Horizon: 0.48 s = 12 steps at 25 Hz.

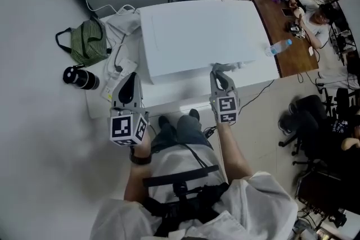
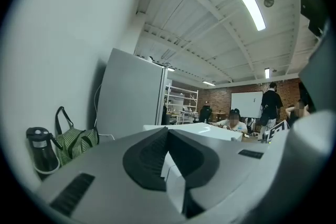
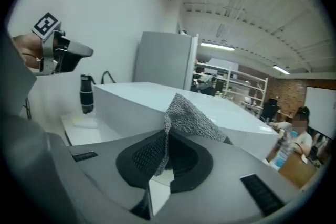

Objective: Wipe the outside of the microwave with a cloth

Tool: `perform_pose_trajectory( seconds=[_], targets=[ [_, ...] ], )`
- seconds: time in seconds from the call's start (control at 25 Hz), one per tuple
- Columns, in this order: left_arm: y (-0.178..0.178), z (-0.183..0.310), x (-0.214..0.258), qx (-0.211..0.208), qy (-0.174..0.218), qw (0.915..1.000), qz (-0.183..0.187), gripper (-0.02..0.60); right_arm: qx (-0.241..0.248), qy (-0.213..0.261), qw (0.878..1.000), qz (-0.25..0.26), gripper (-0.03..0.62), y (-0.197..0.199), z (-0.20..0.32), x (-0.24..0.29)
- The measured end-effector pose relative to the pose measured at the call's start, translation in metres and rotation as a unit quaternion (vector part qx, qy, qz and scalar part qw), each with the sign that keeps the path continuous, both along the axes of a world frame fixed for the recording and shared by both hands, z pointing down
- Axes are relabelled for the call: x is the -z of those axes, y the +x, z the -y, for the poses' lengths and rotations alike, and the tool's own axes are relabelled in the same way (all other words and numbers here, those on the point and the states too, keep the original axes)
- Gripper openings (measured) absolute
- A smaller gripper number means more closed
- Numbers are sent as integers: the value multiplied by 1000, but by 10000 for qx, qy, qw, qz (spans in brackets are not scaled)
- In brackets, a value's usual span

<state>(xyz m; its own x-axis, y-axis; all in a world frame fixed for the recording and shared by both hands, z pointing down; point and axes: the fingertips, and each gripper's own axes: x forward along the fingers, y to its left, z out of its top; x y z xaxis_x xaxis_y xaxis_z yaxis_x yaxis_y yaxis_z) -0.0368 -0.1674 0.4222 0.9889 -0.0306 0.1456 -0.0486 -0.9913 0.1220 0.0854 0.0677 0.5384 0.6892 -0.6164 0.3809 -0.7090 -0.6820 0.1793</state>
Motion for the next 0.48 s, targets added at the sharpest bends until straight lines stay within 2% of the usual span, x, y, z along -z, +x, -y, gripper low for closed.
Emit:
perform_pose_trajectory(
  seconds=[0.16,0.28,0.4,0.48],
  targets=[
    [-28,24,-11,316,-18,9995,61,28,989,83,9950,53,21,-47,84,-7],
    [-49,45,-18,574,-44,9983,102,28,1673,205,9854,231,21,-84,145,-17],
    [-67,60,-14,803,-60,9967,23,28,2450,210,9682,454,21,-131,201,-27],
    [-77,69,-11,943,-59,9955,-21,28,3050,188,9502,615,21,-166,236,-32]
  ],
)
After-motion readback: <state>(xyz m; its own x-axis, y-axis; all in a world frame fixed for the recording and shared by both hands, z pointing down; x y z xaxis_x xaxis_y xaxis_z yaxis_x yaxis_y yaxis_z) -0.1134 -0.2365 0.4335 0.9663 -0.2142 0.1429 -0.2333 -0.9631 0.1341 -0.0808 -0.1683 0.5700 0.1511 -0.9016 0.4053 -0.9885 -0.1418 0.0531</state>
